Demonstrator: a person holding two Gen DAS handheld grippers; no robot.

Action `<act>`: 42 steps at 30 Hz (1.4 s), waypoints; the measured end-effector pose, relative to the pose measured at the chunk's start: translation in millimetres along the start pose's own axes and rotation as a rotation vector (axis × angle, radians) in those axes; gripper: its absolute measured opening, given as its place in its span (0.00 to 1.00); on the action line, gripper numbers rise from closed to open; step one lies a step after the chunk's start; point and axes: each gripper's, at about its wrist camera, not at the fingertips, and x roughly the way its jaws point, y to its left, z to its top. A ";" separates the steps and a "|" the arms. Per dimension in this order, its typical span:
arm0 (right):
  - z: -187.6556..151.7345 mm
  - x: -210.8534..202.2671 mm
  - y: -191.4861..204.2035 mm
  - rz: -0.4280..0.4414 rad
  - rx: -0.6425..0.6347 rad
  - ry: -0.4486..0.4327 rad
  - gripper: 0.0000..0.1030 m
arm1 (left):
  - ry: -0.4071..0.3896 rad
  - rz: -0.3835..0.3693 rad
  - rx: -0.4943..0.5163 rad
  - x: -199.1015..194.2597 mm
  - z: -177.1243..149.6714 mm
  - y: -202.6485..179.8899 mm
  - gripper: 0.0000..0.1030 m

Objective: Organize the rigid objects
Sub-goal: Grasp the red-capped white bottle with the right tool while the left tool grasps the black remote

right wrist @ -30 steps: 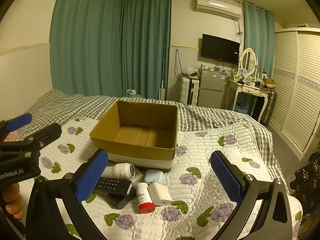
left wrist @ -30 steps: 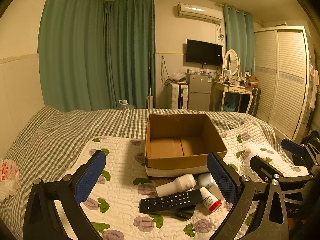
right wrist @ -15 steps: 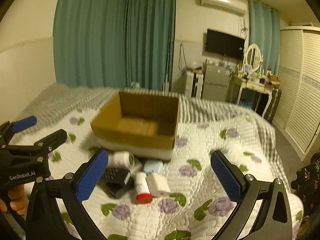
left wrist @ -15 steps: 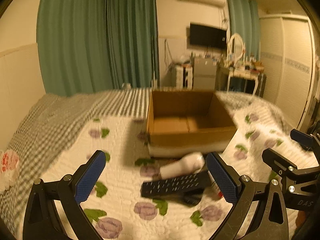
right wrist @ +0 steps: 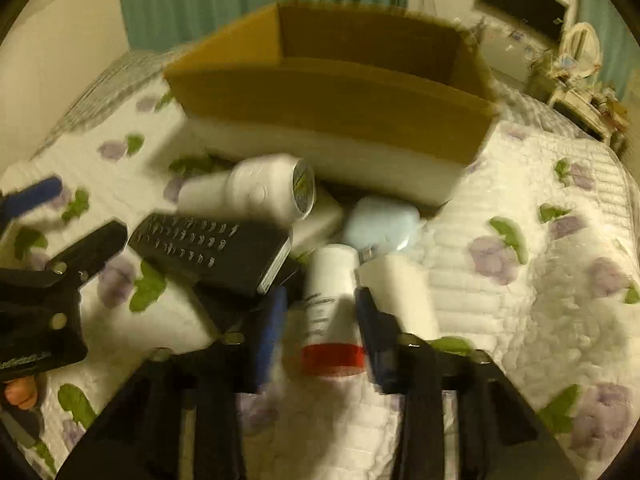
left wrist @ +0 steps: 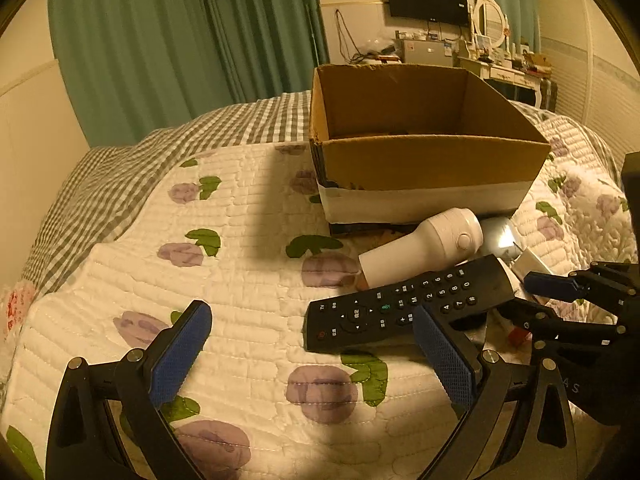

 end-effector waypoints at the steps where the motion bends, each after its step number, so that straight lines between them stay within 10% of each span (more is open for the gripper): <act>1: -1.2 0.5 -0.3 -0.002 0.000 0.002 0.30 | 0.004 0.003 0.002 0.1 -1.2 -1.0 1.00; 17: -5.3 5.8 -4.2 0.031 0.020 0.023 0.31 | 0.040 -0.054 0.089 4.3 -9.3 -15.7 0.97; 21: -10.1 -30.9 -13.3 0.069 0.044 -0.050 0.01 | 0.025 -0.027 0.142 5.4 -4.8 -19.9 0.97; 27: -6.8 -27.6 -13.1 0.092 0.024 -0.012 0.01 | 0.075 -0.043 0.317 29.0 -6.1 -36.7 0.96; 29: -10.7 -18.9 -15.7 0.128 0.038 0.048 0.03 | 0.070 -0.058 0.374 31.0 -6.2 -43.1 0.96; 33: -17.2 -19.1 -17.3 0.149 0.053 0.062 0.66 | 0.039 -0.075 0.534 37.1 -5.8 -58.0 0.96; 39: -16.9 18.4 -5.3 0.147 0.037 0.170 0.63 | 0.061 -0.198 0.573 46.1 3.5 -48.5 0.94; 42: -12.2 26.1 -6.9 0.120 0.068 0.163 0.43 | 0.078 -0.250 0.548 46.6 5.4 -42.9 0.79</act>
